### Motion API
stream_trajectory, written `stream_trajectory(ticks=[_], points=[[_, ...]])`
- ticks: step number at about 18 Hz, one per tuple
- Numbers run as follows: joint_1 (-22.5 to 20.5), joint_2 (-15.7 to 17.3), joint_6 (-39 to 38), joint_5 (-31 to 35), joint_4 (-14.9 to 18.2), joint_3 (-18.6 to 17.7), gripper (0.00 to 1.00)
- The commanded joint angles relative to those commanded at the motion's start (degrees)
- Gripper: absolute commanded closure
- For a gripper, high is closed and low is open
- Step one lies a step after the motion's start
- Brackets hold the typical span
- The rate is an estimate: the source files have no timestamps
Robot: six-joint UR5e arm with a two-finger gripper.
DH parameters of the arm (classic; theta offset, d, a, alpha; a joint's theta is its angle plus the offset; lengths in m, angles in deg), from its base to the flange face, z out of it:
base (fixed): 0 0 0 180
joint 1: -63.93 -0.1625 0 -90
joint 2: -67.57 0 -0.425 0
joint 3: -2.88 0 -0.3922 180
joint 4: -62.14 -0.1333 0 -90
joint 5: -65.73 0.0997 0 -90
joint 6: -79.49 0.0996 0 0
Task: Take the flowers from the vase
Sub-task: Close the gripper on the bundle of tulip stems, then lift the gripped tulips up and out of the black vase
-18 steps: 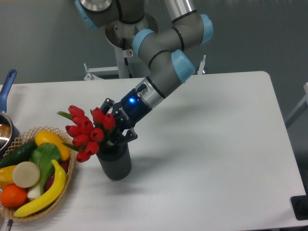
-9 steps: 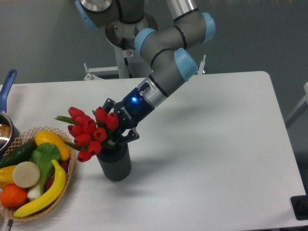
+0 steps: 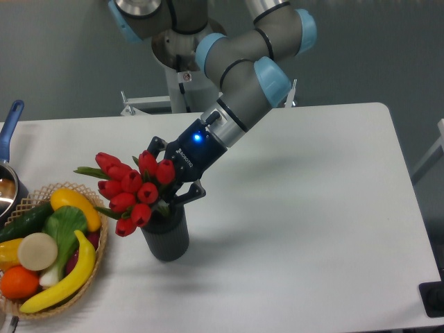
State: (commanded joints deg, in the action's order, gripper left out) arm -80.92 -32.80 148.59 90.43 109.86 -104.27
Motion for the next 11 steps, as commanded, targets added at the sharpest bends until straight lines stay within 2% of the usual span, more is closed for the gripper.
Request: stream_trajectory(ticks=[6,11], points=[[0.4,1.9,-5.1,-1.1,0.0,1.1,0.54],[0.6,3.3,-10.1,-1.3,0.0,3.5,0.54]])
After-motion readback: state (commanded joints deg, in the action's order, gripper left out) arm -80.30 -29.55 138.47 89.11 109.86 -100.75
